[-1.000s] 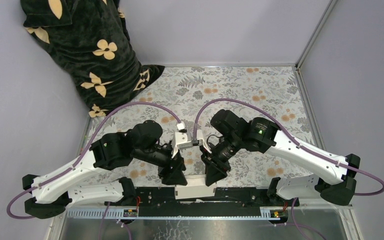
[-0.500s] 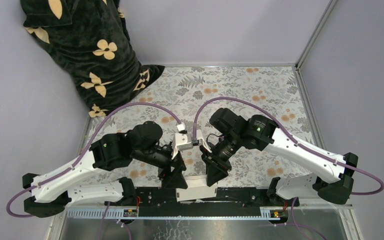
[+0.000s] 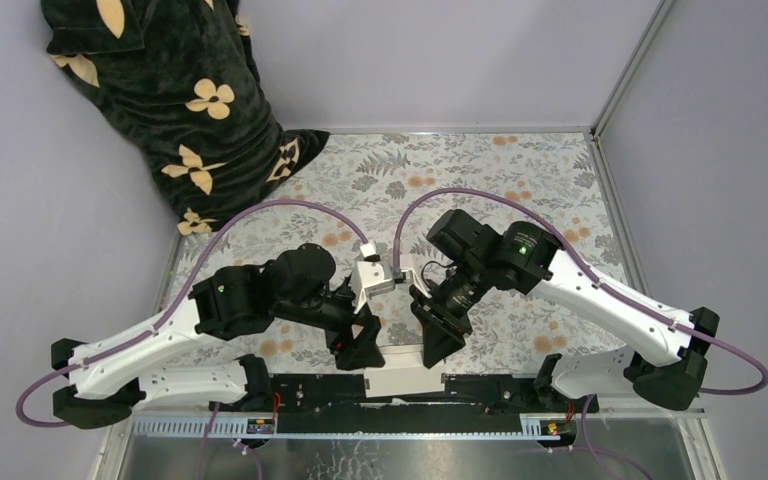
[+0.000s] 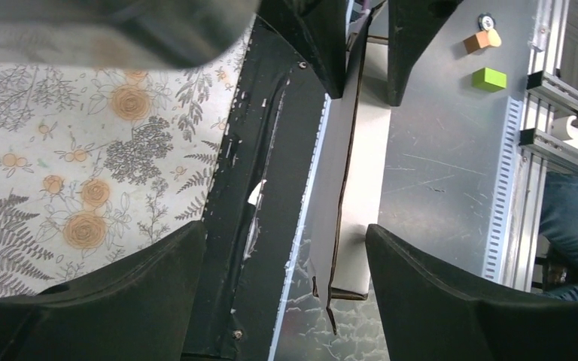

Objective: Fold the paper box
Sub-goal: Close the paper box at the center of the board.

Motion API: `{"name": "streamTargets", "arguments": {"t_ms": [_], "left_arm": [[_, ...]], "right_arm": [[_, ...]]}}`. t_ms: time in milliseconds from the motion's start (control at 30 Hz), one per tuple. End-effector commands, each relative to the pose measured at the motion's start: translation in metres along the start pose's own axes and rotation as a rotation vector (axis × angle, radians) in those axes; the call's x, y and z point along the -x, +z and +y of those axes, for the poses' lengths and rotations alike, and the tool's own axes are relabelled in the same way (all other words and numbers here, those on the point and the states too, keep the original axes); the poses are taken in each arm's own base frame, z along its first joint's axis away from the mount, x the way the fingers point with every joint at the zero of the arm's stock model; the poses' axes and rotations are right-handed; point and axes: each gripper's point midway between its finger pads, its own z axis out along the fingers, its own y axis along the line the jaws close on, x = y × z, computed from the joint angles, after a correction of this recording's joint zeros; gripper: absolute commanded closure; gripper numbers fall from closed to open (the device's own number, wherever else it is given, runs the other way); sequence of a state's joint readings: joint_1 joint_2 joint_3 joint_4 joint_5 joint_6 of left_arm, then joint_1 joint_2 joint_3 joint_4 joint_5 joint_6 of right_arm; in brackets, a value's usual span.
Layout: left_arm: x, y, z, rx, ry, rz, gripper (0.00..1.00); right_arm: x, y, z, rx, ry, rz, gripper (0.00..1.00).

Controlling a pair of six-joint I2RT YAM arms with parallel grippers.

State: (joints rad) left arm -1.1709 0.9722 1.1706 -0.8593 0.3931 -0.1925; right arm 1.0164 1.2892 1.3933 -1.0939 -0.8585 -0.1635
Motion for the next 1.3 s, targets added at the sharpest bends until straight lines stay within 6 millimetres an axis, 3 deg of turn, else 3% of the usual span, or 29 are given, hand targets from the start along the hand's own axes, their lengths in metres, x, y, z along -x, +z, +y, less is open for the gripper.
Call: {"name": "streamTargets", "arguments": {"t_ms": [0, 600, 867, 1267], "left_arm": [[-0.027, 0.030, 0.003, -0.023, 0.037, 0.154, 0.16], [0.023, -0.002, -0.007, -0.005, 0.092, -0.060, 0.15], [0.041, -0.016, 0.001, 0.013, 0.073, -0.155, 0.13], [0.045, -0.025, 0.002, 0.010, 0.058, -0.189, 0.13]], "right_arm": [[0.053, 0.005, -0.003, 0.032, -0.076, -0.143, 0.82], [0.042, 0.000, 0.009, 0.078, -0.074, -0.204, 0.82], [0.036, -0.003, 0.016, 0.090, -0.051, -0.212, 0.83], [0.032, -0.013, 0.022, 0.040, -0.079, -0.249, 0.84]]}}
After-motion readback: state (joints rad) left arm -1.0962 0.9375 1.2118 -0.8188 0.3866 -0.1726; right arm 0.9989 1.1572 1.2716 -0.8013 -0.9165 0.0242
